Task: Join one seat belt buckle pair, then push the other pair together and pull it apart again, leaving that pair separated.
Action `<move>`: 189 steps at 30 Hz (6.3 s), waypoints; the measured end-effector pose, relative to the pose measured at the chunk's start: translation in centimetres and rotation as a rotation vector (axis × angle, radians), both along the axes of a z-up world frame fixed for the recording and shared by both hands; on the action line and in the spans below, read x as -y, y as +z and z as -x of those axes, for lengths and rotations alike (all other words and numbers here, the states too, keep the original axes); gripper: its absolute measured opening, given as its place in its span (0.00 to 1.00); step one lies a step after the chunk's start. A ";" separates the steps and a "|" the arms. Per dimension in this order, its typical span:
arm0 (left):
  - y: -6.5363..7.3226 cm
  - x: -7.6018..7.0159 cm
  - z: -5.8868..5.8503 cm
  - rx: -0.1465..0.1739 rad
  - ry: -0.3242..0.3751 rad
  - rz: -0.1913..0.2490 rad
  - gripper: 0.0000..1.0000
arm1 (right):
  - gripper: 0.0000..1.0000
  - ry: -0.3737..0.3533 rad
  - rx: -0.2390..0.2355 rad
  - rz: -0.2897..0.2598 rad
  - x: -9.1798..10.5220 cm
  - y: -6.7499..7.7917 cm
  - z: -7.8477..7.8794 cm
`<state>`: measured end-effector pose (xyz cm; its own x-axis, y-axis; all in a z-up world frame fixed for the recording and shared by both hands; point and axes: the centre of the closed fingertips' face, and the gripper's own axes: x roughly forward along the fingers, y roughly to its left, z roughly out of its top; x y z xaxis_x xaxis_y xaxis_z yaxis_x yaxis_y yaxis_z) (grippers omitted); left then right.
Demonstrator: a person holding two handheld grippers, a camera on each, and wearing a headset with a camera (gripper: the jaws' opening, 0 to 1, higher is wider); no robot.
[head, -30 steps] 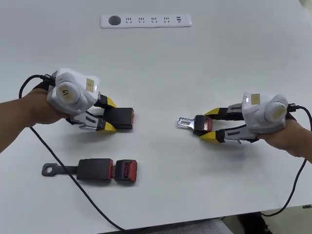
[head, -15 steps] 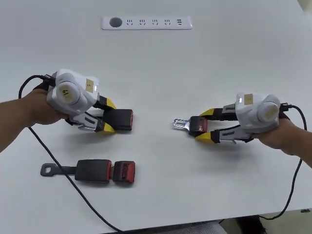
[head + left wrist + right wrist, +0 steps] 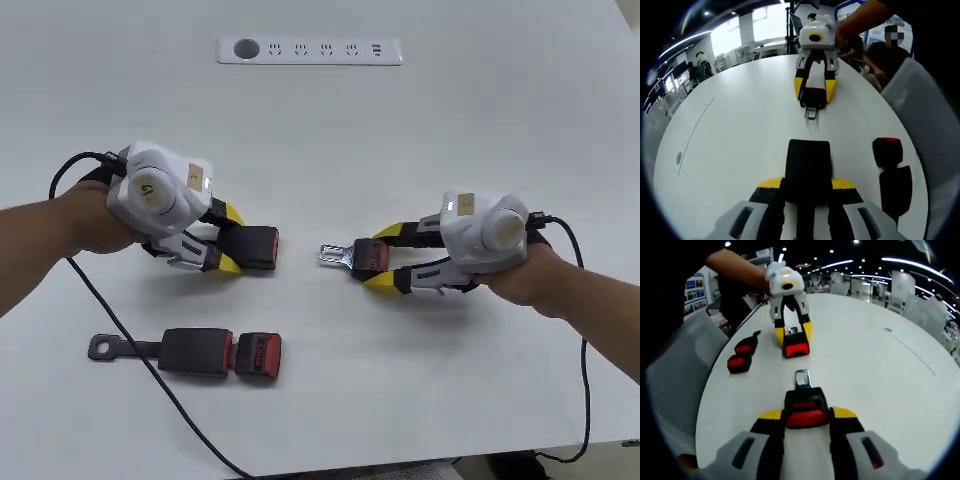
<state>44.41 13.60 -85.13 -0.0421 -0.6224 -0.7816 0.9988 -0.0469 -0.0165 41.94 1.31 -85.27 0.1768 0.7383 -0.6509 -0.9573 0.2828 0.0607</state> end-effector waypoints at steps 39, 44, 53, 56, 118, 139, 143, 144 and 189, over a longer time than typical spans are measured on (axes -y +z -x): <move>-0.2 -0.1 0.1 0.006 -0.013 -0.020 0.33 | 0.34 0.050 -0.074 -0.025 -6.9 0.1 -0.9; -0.2 0.0 0.1 0.009 -0.017 -0.020 0.33 | 0.34 0.037 -0.057 0.000 -7.2 0.1 -1.1; -0.2 0.0 0.1 0.007 -0.013 -0.037 0.33 | 0.34 0.020 -0.060 0.035 -7.2 -0.2 -1.5; -0.2 0.0 0.1 0.006 -0.011 -0.040 0.33 | 0.34 0.022 -0.064 0.051 -7.1 -0.3 -1.7; -0.1 -0.1 0.4 -0.006 -0.006 -0.067 0.34 | 0.34 0.097 -0.089 0.161 -5.2 -0.4 -2.1; -0.2 -0.1 0.4 -0.015 0.018 -0.080 0.34 | 0.35 0.054 -0.070 0.174 0.4 -0.4 -1.1; -0.1 -0.1 0.4 -0.016 0.018 -0.081 0.34 | 0.35 0.044 -0.075 0.179 1.8 -0.4 -0.8; -0.1 0.0 0.4 -0.016 0.019 -0.081 0.34 | 0.35 0.044 -0.071 0.182 2.1 -0.5 -0.9; 0.2 0.0 2.0 -0.037 -0.028 -0.179 0.55 | 0.60 -0.112 0.009 0.165 7.9 1.4 -0.6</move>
